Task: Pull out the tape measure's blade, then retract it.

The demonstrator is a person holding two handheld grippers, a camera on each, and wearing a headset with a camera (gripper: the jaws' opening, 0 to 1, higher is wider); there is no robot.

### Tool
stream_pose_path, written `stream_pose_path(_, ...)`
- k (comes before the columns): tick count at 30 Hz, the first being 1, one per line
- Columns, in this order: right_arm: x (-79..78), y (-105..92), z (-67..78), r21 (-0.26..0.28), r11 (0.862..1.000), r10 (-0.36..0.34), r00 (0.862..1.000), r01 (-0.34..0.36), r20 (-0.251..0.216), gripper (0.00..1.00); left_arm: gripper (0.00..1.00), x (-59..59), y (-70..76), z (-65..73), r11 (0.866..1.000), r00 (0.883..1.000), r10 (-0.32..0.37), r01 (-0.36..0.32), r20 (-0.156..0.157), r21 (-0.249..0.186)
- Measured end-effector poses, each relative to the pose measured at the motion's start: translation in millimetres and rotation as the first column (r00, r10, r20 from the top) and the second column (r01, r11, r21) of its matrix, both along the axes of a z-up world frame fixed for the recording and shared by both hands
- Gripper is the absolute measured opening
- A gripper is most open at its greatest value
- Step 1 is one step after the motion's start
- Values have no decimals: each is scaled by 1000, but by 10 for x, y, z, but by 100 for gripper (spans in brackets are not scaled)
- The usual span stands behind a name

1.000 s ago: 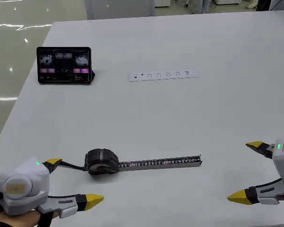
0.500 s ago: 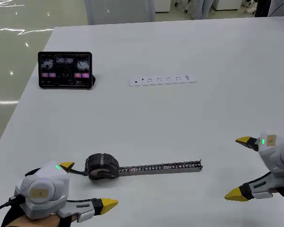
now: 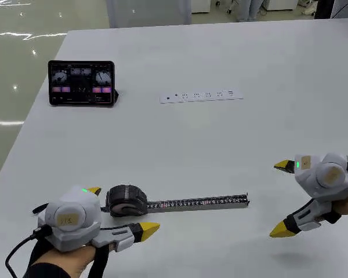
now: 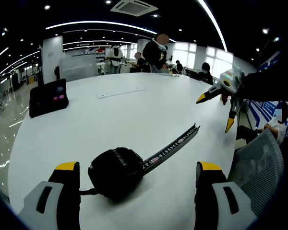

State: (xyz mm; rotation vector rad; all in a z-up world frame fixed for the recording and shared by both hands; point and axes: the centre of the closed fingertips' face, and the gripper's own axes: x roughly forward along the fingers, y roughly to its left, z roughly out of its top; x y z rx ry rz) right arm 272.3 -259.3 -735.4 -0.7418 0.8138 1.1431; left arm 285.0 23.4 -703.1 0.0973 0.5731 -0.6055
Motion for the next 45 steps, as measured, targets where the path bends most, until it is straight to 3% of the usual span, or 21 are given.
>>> stream_pose_path(4,39,67,-38,-10,1000,25,1000,-25,-10,99,99,41,-39,0,1000,1000,20,-20,-13,-13)
stream_pose_path(10,90,150,-100,-32,997,62,997,-63,-38,99,99,119,20,-12,995,995,102,-102,5,6)
stream_pose_path(14,136,184,-122,-23,997,77,995,-78,-58,99,99,127,5,-59,991,991,131,-131,1,2)
stream_pose_path(16,179,190,-133,-20,997,73,995,-74,-64,99,99,165,40,-61,985,984,174,-174,37,-8)
stream_pose_path(19,206,215,-151,-30,996,86,994,-88,-62,99,99,144,39,-127,980,979,198,-198,48,-17)
stream_pose_path(22,236,214,-224,-54,991,120,991,-124,-67,99,99,149,30,-144,971,971,233,-230,45,-59)
stream_pose_path(26,255,238,-267,-70,988,134,988,-139,-71,99,99,155,21,-161,971,968,238,-235,79,-37)
stream_pose_path(31,287,252,-345,-84,985,145,986,-152,-82,99,99,199,62,-159,955,952,292,-287,88,-68)
stream_pose_path(40,324,287,-371,-79,983,161,983,-168,-84,91,99,250,121,-148,946,941,321,-315,105,-72)
stream_pose_path(45,318,313,-371,-69,976,200,976,-206,-80,77,99,253,130,-156,946,940,322,-317,108,-69)
